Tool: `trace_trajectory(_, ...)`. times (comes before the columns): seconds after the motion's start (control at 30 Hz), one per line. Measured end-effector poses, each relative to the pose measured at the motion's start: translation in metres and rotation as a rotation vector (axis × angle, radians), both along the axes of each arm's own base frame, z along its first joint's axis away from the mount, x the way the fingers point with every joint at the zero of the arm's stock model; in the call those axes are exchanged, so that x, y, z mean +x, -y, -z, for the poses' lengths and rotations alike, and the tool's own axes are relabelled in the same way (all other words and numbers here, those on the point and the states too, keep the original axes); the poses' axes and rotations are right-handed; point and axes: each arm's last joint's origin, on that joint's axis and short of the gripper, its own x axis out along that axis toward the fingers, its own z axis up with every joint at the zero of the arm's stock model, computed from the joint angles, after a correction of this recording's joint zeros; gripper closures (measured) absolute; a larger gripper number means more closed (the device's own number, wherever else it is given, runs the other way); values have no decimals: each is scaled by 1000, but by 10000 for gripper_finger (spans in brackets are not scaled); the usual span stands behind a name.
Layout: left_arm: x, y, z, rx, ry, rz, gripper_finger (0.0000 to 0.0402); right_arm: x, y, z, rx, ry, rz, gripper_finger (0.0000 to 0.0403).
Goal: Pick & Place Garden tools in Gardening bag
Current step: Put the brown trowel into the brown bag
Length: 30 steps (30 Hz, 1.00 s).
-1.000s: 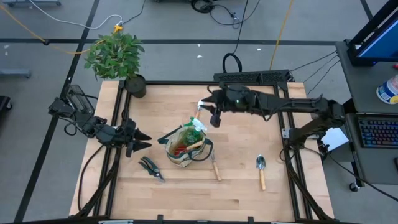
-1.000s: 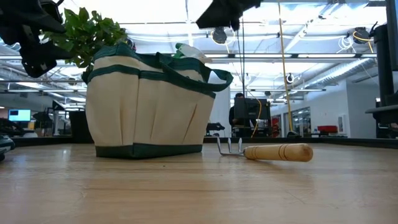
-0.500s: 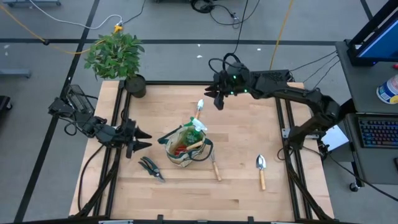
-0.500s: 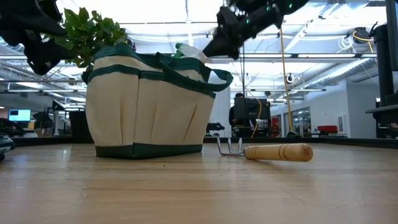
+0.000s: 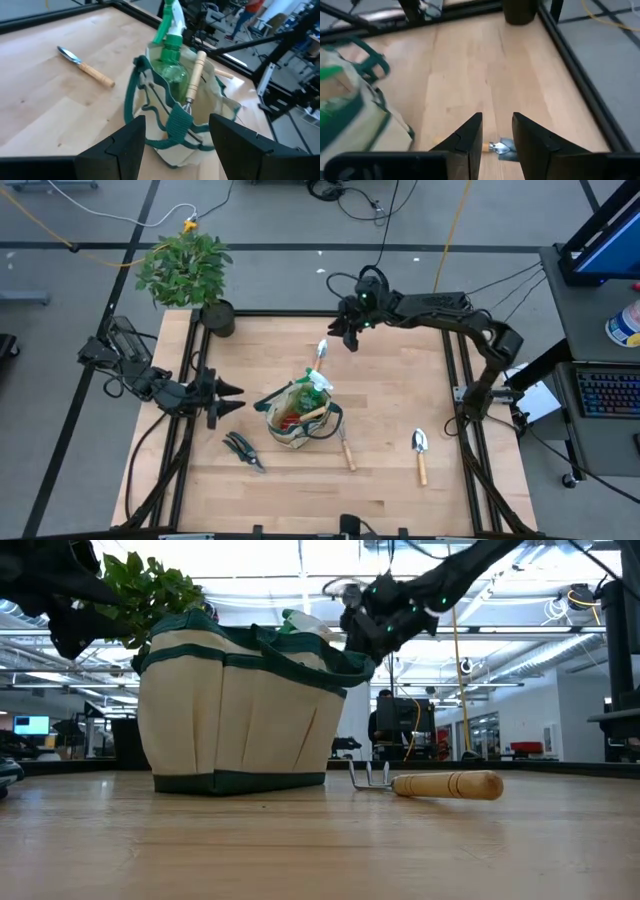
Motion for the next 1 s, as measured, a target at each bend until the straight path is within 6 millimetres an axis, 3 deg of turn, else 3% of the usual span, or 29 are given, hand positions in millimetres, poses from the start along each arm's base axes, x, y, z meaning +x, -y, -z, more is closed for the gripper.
trace_trajectory(0.27, 0, -2, 0, -4, 16, -75, 178, 12, 4, 33, 169, -77, 75, 303)
trace_trajectory(0.6, 0, -2, -1, -69, 29, -108, 178, 19, 7, 33, 232, -20, 159, 303)
trace_trajectory(0.8, 1, -2, -4, -115, 63, -116, 178, 19, 8, 34, 355, -17, 205, 303)
trace_trajectory(1.0, 3, -1, -10, -114, 122, -105, 178, 24, 7, 48, 460, -54, 250, 303)
